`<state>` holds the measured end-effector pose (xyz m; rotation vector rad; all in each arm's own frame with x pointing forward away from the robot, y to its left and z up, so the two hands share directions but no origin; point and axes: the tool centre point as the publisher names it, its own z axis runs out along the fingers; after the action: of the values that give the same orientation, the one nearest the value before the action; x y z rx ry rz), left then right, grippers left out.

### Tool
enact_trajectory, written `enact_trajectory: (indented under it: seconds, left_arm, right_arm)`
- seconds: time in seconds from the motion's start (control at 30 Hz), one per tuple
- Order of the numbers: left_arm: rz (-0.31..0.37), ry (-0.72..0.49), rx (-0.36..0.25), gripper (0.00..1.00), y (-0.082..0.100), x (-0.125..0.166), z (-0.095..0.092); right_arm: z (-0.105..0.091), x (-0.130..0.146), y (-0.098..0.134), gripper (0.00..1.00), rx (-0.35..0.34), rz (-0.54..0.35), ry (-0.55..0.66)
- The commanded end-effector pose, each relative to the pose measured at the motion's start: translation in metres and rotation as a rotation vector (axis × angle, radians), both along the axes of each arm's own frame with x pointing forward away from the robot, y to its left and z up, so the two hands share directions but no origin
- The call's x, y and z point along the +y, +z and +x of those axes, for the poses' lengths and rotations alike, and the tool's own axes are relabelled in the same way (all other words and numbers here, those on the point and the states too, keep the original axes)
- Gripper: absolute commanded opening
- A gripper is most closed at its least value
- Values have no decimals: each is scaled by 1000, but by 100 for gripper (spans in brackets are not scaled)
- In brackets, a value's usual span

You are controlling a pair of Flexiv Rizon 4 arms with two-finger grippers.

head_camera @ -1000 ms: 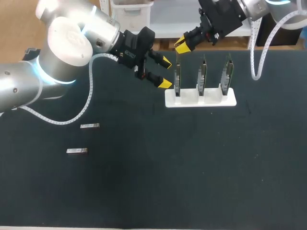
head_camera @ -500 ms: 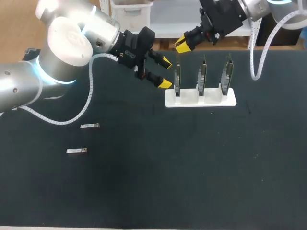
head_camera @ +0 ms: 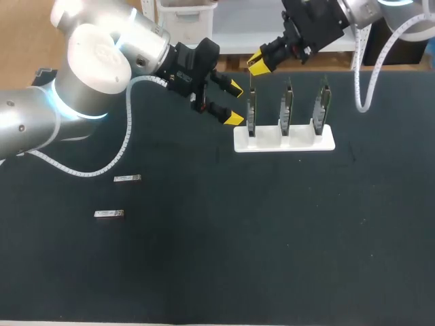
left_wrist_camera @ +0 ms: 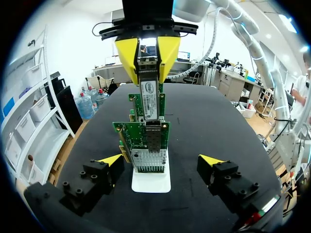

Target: Pick up the optical module with the left hand, and insert it into the network port with the right hand.

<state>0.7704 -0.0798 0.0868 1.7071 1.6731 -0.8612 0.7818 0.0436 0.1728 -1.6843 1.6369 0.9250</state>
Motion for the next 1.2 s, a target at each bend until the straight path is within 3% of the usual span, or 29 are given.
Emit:
enact_trajectory:
  seconds: [0.03,0.83,1.2]
  left_arm:
    - [4,1,1,100,0,-1,0]
    - [4,1,1,100,0,-1,0]
    - [4,1,1,100,0,-1,0]
  right_arm:
    - [-1,0,-1,0,-1,1,0]
    - [-4,0,-10,0,31,-21,-14]
    - [-5,-1,-3,0,-30,-9,-53]
